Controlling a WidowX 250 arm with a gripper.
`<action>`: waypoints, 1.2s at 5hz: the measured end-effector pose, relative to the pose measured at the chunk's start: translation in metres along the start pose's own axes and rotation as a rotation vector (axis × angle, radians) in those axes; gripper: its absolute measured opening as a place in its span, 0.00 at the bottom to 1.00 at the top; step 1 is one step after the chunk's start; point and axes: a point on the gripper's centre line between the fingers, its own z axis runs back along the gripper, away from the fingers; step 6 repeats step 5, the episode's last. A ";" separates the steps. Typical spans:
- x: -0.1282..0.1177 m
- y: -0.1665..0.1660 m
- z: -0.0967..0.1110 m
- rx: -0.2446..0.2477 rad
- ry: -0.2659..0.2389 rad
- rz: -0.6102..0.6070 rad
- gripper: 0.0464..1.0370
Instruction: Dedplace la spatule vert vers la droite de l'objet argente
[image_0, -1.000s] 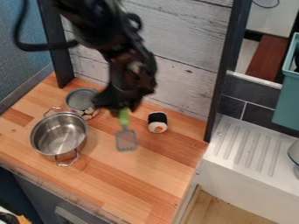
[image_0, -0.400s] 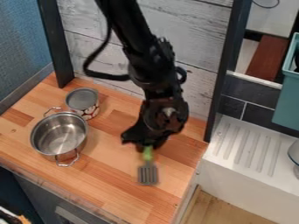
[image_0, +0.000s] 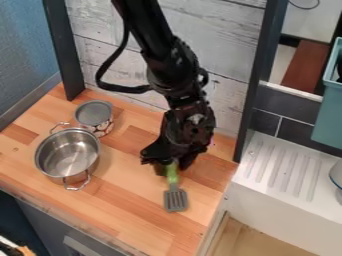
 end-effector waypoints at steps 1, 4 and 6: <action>0.000 0.003 -0.001 0.005 0.021 0.010 0.98; 0.037 0.003 0.054 -0.154 -0.026 0.025 0.96; 0.038 0.004 0.054 -0.153 -0.027 0.022 0.96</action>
